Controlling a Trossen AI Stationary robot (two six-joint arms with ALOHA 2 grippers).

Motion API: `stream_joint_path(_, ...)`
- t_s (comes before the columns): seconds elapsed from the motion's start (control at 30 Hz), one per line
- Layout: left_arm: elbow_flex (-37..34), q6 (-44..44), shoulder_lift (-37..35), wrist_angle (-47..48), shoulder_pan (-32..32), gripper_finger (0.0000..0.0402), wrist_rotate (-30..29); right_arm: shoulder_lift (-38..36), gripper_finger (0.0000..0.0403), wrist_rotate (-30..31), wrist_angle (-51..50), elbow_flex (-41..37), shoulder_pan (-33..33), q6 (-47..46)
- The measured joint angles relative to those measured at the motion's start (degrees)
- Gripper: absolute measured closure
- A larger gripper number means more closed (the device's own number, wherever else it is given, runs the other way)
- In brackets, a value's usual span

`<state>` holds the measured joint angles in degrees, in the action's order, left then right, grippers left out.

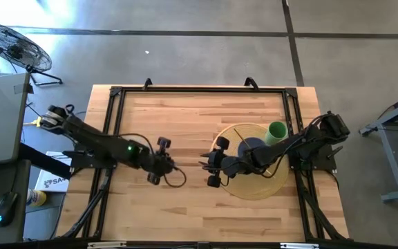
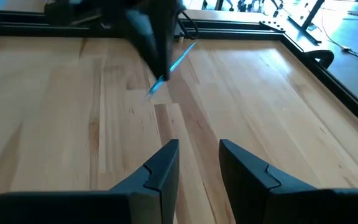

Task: Pick & Place Utensil
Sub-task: Put the blue straw into the green cup on the brown placemat

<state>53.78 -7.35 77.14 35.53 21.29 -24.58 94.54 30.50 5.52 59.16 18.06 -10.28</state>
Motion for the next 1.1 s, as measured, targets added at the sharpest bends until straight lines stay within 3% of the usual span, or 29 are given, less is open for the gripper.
stream_joint_path(0.3,-0.21,-0.13,-7.41,-4.21,-6.57,0.0387,6.24,3.05,0.0295,-2.66,5.15,0.02,0.11,0.13)
stream_joint_path(0.53,-5.78,0.44,-14.54,-11.43,-10.61,0.0387,10.5,4.65,0.0295,-5.58,7.5,0.02,0.14,0.26)
stream_joint_path(0.83,-15.42,1.86,-21.05,-30.3,-11.6,0.0387,12.71,4.7,0.0295,-6.8,10.12,0.02,0.37,1.31)
stream_joint_path(1.1,-20.48,7.44,-20.07,-44.42,-11.56,0.0387,13.99,6.32,0.0295,-6.95,18.08,0.03,0.63,3.12)
